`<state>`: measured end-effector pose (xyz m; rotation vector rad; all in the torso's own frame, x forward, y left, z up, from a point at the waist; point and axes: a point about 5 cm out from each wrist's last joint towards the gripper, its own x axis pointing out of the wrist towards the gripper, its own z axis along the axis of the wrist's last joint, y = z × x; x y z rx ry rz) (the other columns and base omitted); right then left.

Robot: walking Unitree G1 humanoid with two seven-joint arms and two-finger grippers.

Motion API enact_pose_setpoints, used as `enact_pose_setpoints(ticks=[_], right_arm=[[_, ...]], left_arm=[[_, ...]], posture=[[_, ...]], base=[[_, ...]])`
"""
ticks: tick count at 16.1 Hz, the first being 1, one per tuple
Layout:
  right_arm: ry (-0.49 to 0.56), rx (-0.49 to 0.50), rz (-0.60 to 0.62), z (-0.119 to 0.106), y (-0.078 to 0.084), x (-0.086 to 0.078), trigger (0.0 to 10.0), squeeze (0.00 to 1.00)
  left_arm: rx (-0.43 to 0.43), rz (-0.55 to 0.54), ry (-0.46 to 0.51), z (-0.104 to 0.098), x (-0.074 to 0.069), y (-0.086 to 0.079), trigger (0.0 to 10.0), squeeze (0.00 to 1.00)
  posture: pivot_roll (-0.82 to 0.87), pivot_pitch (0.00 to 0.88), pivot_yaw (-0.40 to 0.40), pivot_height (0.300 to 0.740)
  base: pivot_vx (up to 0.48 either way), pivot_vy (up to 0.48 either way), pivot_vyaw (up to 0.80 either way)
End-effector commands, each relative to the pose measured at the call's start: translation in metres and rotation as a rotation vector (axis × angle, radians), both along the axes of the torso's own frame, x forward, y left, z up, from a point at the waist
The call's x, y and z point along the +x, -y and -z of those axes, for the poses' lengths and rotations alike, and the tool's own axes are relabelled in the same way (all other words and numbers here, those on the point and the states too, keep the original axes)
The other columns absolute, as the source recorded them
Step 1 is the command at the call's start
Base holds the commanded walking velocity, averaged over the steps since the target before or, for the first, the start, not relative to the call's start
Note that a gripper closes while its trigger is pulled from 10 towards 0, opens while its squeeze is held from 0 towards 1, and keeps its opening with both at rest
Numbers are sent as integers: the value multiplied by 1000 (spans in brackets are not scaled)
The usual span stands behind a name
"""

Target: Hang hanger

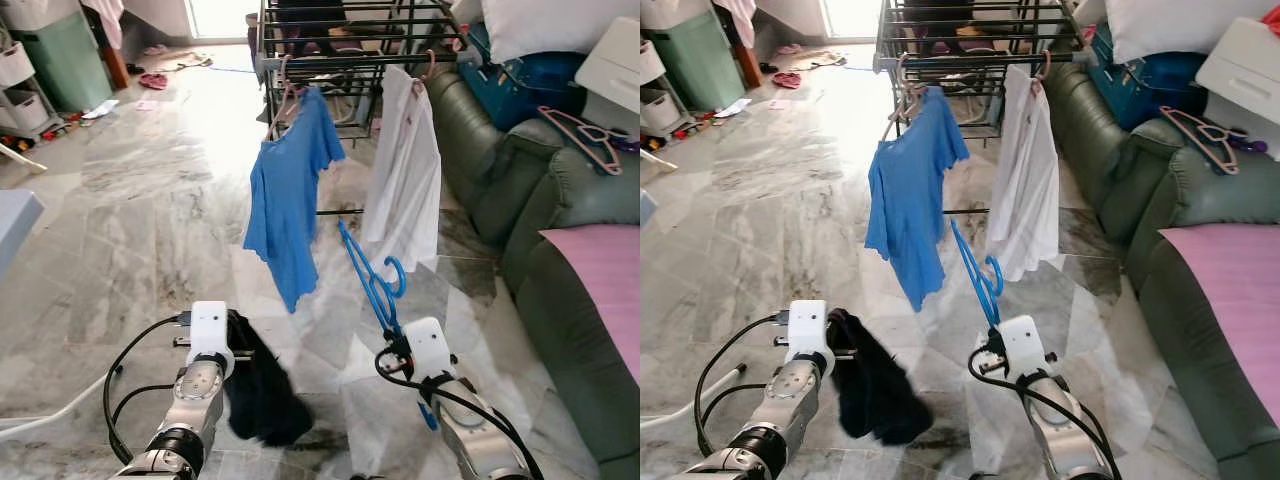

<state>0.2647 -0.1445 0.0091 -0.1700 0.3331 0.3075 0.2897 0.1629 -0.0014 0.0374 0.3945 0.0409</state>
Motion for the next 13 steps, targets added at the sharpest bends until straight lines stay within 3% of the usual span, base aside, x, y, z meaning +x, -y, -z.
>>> enact_pose_setpoints(ticks=[1, 7, 10, 13], right_arm=[[17, 10, 20, -3, 3, 3, 10000, 0], [26, 20, 62, 0, 8, -5, 10000, 0], [19, 16, 64, 3, 8, -10, 10000, 0], [17, 14, 56, 3, 5, -12, 10000, 0]], left_arm=[[3, 20, 11, -1, 0, 1, 10000, 0], [-37, 65, 47, -6, 2, 4, 10000, 0], [-35, 61, 54, -8, 3, -5, 10000, 0], [-24, 70, 51, -8, 3, -8, 10000, 0]], posture=[[-134, 56, 44, 740], [-127, 95, 45, 740], [-130, 117, 48, 740], [-131, 127, 50, 740]], base=[[0, 0, 0], [0, 0, 0], [0, 0, -556], [0, 336, -548]])
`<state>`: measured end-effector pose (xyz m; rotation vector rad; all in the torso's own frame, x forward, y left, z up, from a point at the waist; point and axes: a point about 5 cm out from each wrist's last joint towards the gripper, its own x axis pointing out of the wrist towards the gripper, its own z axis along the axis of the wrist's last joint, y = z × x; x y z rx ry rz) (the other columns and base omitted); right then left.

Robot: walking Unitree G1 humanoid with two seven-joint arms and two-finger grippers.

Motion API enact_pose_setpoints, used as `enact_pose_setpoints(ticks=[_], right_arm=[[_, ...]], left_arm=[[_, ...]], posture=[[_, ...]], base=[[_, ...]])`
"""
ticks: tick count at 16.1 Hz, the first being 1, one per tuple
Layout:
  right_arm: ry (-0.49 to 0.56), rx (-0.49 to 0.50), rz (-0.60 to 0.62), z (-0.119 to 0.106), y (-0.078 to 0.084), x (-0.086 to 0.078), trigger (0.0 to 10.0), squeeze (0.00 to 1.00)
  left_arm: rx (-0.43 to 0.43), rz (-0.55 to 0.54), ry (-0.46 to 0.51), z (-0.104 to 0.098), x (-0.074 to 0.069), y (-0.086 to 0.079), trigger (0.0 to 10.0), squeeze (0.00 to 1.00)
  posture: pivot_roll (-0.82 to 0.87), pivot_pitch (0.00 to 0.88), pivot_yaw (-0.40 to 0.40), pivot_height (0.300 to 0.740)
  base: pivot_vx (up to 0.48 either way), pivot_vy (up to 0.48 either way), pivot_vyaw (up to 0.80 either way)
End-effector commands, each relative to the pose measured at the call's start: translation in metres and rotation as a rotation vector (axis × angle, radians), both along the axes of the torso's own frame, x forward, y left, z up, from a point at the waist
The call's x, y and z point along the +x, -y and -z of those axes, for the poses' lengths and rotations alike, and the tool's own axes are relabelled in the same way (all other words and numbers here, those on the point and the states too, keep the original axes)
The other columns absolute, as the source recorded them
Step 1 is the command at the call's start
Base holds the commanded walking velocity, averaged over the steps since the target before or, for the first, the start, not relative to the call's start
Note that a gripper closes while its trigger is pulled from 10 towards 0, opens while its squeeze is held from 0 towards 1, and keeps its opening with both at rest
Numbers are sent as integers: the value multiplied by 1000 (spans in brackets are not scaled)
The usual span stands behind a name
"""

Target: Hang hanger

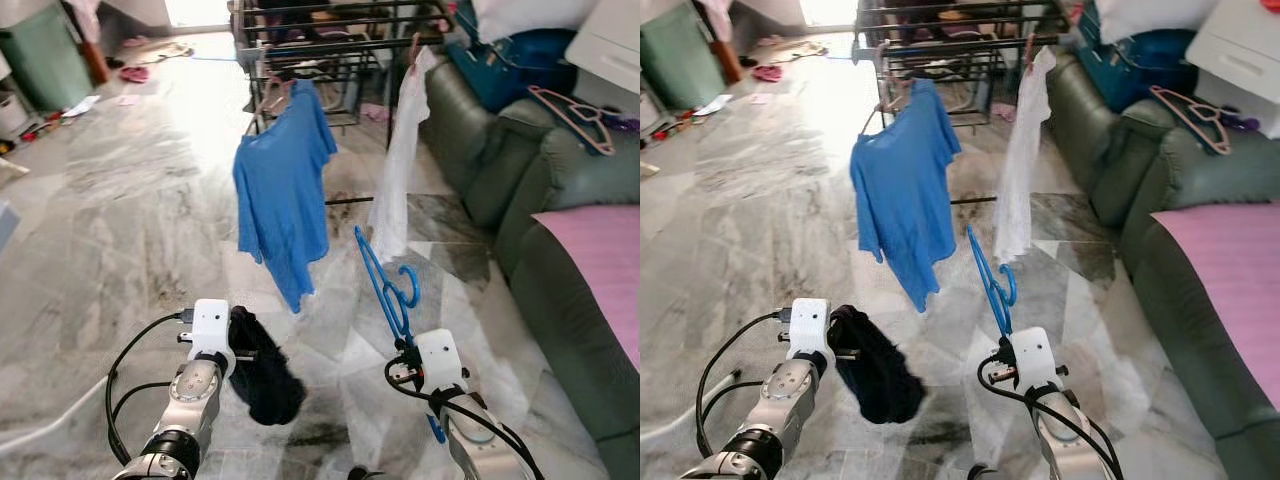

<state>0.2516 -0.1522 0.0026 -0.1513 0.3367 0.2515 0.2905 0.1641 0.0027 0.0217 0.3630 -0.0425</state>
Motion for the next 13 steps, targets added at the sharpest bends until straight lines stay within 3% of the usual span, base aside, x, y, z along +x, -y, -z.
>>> enact_pose_setpoints(ticks=[1, 8, 13], right_arm=[[17, 4, -6, -4, -4, 1, 10000, 0], [15, -5, -24, -5, -4, 1, 10000, 0], [14, -12, -35, -4, -6, 1, 10000, 0]], left_arm=[[4, -7, 20, -4, 2, -6, 10000, 0], [9, 14, 18, -1, -2, -1, 10000, 0], [18, 25, 15, 0, -4, 0, 10000, 0]], posture=[[-131, 129, 50, 740], [-126, 143, 45, 740], [-121, 150, 44, 740]], base=[[0, 382, -425], [0, 415, 0], [0, 230, 0]])
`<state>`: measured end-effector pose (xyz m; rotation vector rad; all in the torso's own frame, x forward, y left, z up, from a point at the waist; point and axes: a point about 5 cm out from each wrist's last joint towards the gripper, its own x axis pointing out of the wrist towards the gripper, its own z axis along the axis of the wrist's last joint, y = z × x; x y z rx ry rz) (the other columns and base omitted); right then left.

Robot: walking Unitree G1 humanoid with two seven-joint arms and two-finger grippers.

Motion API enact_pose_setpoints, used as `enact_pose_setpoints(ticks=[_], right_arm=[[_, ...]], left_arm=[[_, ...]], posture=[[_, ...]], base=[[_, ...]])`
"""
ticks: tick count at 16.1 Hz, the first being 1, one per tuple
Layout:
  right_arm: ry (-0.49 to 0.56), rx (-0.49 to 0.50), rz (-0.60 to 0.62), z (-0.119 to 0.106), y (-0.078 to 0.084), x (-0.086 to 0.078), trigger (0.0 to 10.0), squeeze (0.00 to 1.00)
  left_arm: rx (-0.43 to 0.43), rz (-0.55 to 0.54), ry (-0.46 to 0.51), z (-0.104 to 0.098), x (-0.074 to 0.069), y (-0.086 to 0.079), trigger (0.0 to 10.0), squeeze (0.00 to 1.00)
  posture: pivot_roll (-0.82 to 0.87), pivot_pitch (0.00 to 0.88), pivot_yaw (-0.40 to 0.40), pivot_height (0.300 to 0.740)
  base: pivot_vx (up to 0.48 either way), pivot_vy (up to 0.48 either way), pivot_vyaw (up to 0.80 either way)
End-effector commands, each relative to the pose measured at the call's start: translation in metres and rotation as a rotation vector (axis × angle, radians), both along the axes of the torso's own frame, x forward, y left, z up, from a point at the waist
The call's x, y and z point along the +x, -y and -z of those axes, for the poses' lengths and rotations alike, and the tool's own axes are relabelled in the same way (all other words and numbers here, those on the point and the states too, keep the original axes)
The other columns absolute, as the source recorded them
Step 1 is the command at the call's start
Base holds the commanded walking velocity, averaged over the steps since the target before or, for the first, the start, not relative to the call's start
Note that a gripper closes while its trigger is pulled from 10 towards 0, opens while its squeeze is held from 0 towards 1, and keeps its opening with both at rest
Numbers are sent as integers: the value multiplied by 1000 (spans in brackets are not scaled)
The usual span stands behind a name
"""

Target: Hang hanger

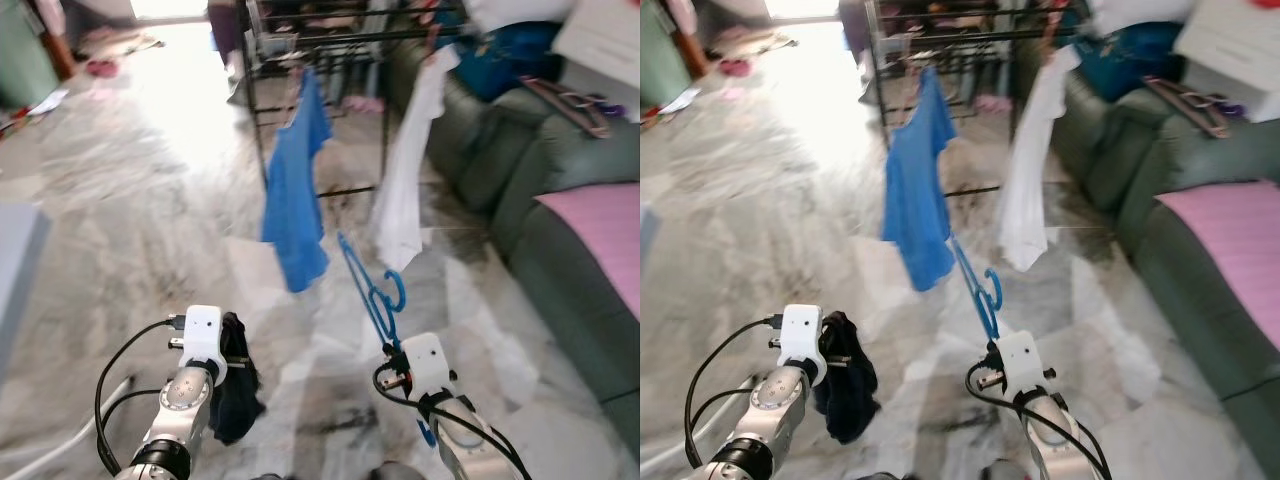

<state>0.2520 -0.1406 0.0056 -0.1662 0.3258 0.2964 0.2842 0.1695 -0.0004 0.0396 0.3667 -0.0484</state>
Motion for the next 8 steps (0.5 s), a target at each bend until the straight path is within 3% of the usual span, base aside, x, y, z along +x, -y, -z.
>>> enact_pose_setpoints(ticks=[1, 8], right_arm=[[6, -7, 12, -1, 5, 0, 10000, 0], [1, -14, 3, -2, 4, -2, 10000, 0]], left_arm=[[2, 16, 17, -3, 2, 6, 10000, 0], [3, 48, 30, -3, 0, 12, 10000, 0]], posture=[[-121, 150, 44, 740], [-116, 164, 39, 740]], base=[[0, 0, 0], [0, 0, 0]])
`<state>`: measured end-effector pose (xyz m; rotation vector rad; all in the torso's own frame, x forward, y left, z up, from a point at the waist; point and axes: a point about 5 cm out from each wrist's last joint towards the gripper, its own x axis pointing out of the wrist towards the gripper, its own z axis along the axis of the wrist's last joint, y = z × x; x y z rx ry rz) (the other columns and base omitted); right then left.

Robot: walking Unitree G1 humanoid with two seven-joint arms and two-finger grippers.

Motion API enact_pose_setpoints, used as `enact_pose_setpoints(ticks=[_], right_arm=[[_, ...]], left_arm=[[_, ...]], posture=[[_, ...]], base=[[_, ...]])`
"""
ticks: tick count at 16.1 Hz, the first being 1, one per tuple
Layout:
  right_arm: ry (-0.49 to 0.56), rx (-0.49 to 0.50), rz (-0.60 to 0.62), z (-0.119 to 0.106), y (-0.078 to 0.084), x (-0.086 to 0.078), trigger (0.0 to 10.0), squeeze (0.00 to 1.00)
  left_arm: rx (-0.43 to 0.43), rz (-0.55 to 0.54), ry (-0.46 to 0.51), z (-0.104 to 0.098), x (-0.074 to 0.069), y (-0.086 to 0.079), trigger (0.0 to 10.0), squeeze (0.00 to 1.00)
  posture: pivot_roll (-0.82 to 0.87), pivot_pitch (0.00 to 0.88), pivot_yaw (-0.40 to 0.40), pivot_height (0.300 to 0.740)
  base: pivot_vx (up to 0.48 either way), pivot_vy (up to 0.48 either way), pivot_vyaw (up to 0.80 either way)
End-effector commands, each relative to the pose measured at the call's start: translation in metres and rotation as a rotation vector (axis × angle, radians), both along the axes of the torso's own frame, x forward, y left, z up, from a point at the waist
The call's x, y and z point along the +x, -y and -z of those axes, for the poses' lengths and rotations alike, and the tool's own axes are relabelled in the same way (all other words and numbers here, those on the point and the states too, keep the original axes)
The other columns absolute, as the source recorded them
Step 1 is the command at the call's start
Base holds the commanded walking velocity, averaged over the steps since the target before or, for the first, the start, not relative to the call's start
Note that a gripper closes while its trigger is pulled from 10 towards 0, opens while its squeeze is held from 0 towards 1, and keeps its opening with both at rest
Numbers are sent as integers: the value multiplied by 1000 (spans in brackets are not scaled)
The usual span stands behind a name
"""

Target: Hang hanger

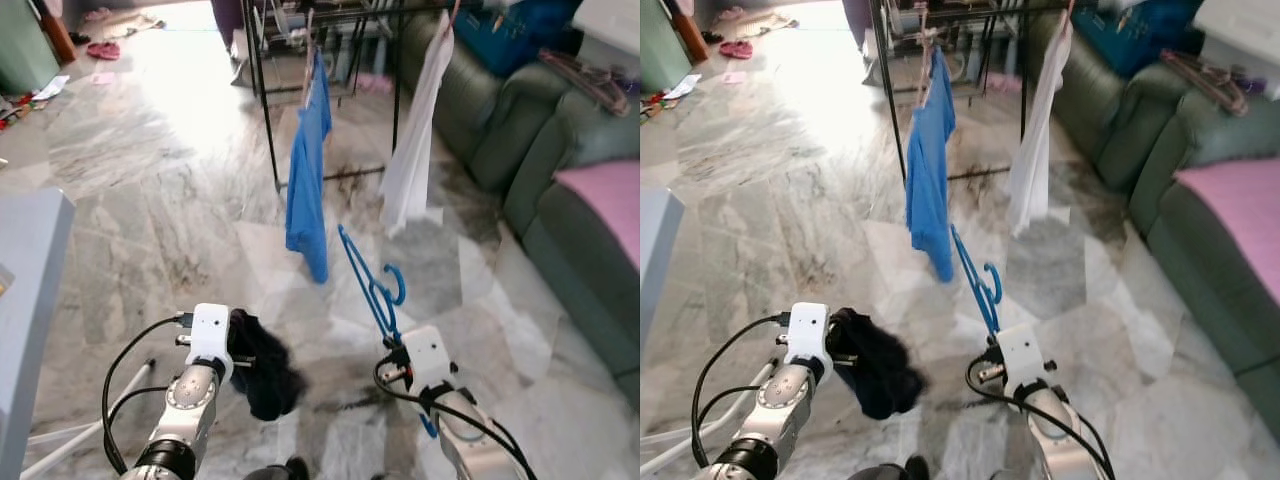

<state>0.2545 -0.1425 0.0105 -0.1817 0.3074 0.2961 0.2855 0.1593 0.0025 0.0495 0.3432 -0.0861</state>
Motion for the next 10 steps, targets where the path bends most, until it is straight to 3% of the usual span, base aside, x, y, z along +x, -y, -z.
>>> enact_pose_setpoints(ticks=[1, 8, 10], right_arm=[[-21, -3, 5, 4, 2, -5, 10000, 0], [-25, -3, 6, 4, -1, -6, 10000, 0], [-27, -3, 6, 4, -1, -6, 10000, 0]], left_arm=[[1, 18, 12, 0, -1, 4, 10000, 0], [-8, 75, 29, -3, -1, 10, 10000, 0], [-9, 78, 28, -3, 0, 11, 10000, 0]], posture=[[-115, 167, 38, 740], [-116, 176, 50, 740], [-116, 179, 52, 740]], base=[[0, 0, 0], [0, 0, 0], [0, -281, 0]])
